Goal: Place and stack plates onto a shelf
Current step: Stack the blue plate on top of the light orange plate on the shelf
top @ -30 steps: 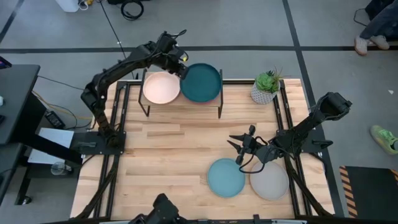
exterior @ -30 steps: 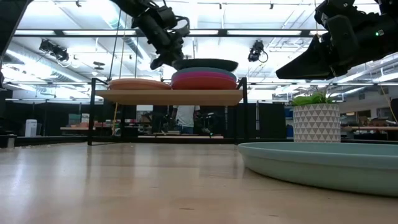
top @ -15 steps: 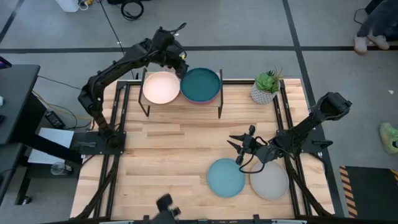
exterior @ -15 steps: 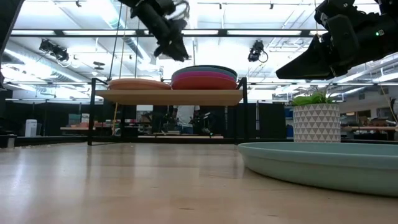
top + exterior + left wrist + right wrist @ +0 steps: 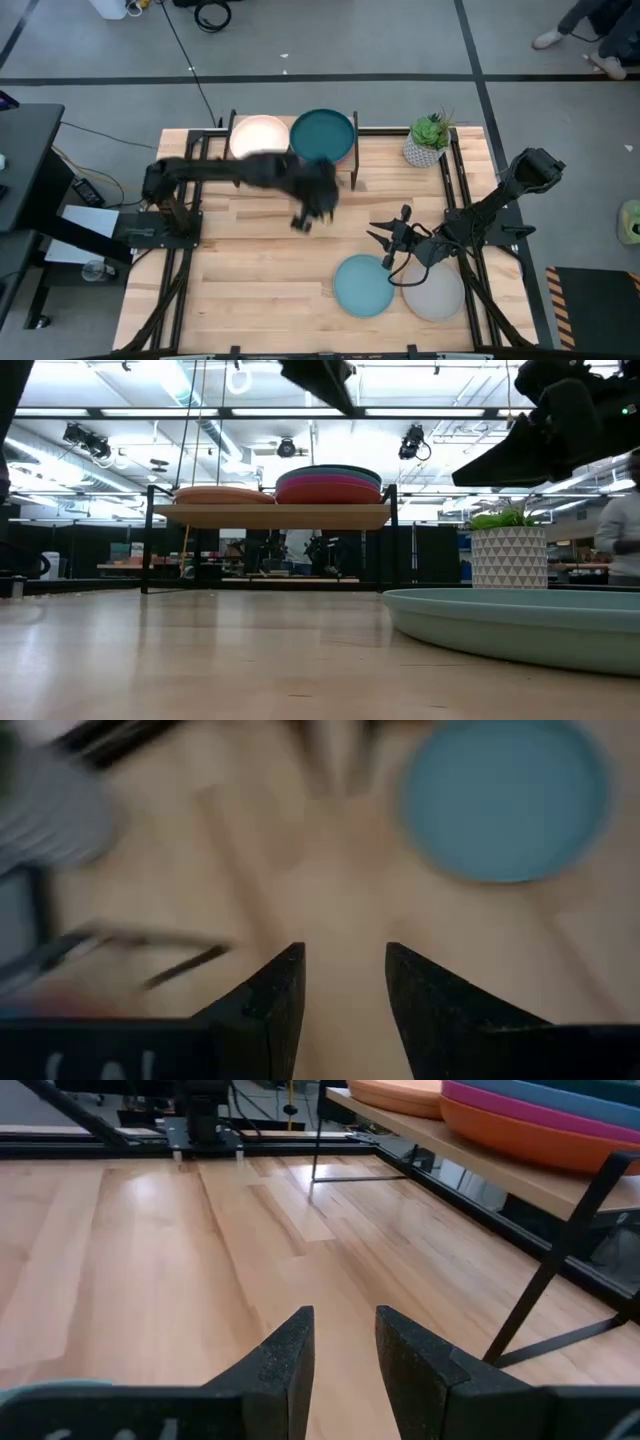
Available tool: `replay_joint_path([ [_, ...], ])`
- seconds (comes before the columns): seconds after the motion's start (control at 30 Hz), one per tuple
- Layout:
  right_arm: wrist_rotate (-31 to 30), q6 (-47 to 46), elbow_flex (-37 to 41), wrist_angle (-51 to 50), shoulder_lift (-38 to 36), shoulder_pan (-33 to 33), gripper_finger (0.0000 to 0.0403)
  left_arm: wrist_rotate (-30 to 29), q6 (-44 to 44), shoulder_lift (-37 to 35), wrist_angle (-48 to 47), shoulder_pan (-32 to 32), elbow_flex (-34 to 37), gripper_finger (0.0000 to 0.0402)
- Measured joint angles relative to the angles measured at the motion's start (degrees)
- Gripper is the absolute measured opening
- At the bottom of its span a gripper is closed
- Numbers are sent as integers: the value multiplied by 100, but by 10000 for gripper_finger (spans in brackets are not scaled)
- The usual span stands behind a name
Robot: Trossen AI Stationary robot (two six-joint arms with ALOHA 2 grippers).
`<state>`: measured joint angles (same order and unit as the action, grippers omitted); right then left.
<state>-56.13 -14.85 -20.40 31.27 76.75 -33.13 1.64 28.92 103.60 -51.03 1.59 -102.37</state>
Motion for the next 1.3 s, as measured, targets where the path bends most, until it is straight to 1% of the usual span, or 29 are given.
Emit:
replay_joint_path([
  [0.1, -90, -154, 0, -29, 0, -114, 116, -27, -29, 350, -68, -521, -2, 148],
  [0.23, -122, -497, 0, -223, 0, -276, 116, -39, 20, 913, -163, -973, 0, 148],
  [0.37, -223, -891, 0, -415, 0, -435, 116, 115, 234, 1452, 22, -1331, 2, 148],
  [0.47, -292, -1180, 0, -580, 0, -516, 116, 270, 517, 1755, 226, -1556, 2, 148],
  [0.57, -294, -1357, 0, -643, 0, -544, 116, 302, 847, 2021, 358, -1724, 2, 148],
  [0.83, -292, -1698, 0, -826, 0, -544, 116, 312, 1221, 2424, 596, -1859, 4, 148],
  [1.0, -290, -1760, 0, -882, 0, -544, 116, 361, 1314, 2479, 745, -1854, 3, 148],
  [1.3, -292, -1708, 0, -880, 0, -544, 116, 487, 1858, 2519, 883, -1857, 2, 142],
])
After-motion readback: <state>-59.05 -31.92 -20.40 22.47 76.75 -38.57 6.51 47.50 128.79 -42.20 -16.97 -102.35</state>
